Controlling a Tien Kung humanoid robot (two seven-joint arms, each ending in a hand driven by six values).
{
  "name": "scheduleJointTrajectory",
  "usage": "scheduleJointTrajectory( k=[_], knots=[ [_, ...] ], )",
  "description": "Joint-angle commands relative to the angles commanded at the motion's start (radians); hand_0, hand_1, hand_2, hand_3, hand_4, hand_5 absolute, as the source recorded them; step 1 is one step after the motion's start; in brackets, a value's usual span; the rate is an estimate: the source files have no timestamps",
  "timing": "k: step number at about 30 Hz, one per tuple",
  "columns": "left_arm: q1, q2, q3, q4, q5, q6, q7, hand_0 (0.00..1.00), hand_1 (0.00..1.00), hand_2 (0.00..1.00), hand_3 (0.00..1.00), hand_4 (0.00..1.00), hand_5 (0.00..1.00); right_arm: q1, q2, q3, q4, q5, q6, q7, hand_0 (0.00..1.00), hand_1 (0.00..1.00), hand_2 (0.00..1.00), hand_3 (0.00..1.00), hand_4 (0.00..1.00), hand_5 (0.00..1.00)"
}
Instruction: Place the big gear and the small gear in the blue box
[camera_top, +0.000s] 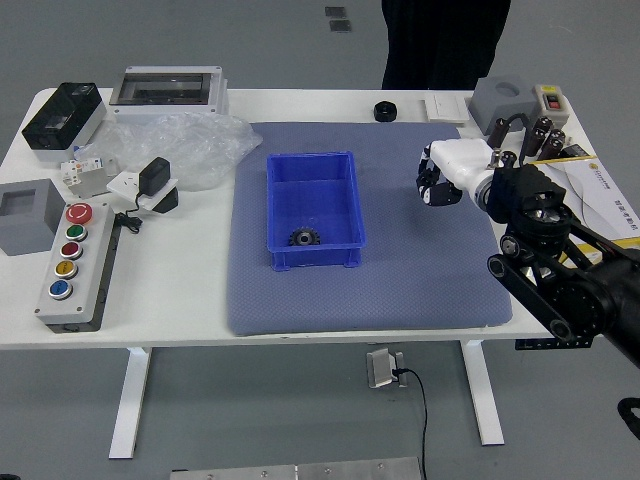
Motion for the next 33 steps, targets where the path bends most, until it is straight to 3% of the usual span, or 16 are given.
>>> scheduleJointTrajectory(
  k=[5,9,19,27,28,33],
  knots=[
    [0.002,0.001,0.000,0.000,-0.001,-0.001,0.000,0.824,0.785,0.779,0.756,0.662,0.381,0.040,0.034,-0.017,0.055,0.000,0.009,-0.006,0.593,0.482,0.481,0.530,0.467,0.150],
    [0.001,0.001,0.000,0.000,0.002,-0.002,0.000,0.824,0.785,0.779,0.756,0.662,0.381,0.067,0.083,-0.035,0.049,0.002,0.010,-0.006,0.593,0.482,0.481,0.530,0.467,0.150],
    [0.004,-0.002,-0.003,0.000,0.020,-0.005,0.002,0.824,0.785,0.779,0.755,0.661,0.379,0.095,0.212,-0.048,-0.056,0.019,-0.010,0.010,0.594,0.485,0.480,0.530,0.465,0.150],
    [0.005,-0.005,-0.003,0.000,0.028,-0.007,0.004,0.824,0.786,0.779,0.754,0.661,0.380,0.104,0.259,-0.050,-0.126,0.038,0.008,0.021,0.596,0.505,0.506,0.554,0.471,0.158],
    [0.005,-0.005,-0.003,0.000,0.028,-0.008,0.004,0.824,0.785,0.779,0.754,0.661,0.380,0.104,0.261,-0.049,-0.130,0.042,0.014,0.022,0.656,0.616,0.716,0.710,0.689,0.329],
    [0.005,-0.005,-0.003,0.000,0.029,-0.008,0.004,0.824,0.785,0.779,0.754,0.661,0.380,0.105,0.264,-0.035,-0.141,0.054,0.032,0.034,0.656,0.616,0.716,0.710,0.689,0.329]
  ],
)
